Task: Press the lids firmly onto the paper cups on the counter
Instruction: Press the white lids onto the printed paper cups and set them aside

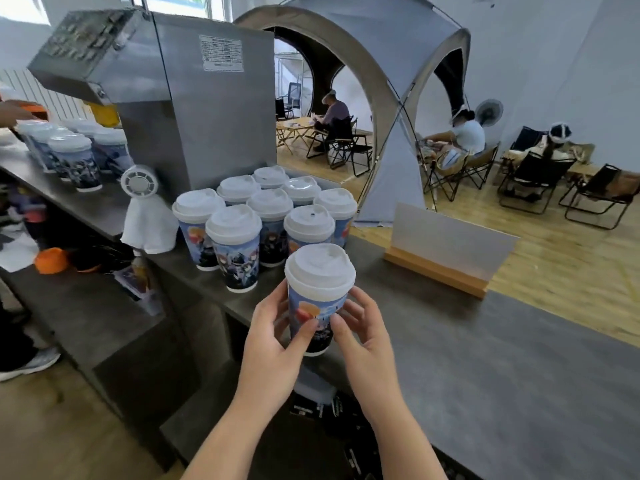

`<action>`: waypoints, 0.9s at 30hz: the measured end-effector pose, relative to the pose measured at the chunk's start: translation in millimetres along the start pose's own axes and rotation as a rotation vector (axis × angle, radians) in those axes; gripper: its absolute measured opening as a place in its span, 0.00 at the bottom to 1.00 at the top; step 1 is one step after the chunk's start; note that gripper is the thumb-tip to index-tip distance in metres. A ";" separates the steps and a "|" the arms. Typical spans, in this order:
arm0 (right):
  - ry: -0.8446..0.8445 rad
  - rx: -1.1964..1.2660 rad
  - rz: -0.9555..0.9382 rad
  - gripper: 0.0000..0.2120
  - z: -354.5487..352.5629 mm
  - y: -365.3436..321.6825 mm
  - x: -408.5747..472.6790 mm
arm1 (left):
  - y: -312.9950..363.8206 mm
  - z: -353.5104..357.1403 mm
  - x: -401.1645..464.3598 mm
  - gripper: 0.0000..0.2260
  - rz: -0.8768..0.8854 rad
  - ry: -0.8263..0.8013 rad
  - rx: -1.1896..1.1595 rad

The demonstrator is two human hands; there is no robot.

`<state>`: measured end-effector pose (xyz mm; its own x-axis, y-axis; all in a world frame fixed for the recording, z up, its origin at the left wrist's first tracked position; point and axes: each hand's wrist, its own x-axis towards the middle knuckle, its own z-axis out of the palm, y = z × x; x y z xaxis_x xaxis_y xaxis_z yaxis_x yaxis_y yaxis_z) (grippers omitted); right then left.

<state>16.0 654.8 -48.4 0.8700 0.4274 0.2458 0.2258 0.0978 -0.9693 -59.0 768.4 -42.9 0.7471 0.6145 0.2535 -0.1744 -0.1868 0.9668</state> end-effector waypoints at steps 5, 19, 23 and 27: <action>0.027 -0.055 0.029 0.24 44.0 16.9 29.7 | -27.3 -26.9 39.2 0.29 0.012 0.041 0.057; 0.201 -0.082 0.040 0.22 90.2 34.5 50.4 | -60.7 -58.5 78.3 0.31 0.082 -0.020 -0.004; 0.235 -0.073 0.039 0.24 94.0 35.0 45.2 | -64.5 -63.1 78.8 0.30 0.097 -0.064 -0.050; 0.271 -0.076 0.026 0.25 96.8 32.6 40.4 | -61.0 -66.8 74.0 0.26 0.129 -0.045 -0.036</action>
<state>16.2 762.2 -71.2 0.9593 0.1716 0.2245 0.2248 0.0180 -0.9742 -36.0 876.5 -80.9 0.7445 0.5522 0.3752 -0.2935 -0.2340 0.9269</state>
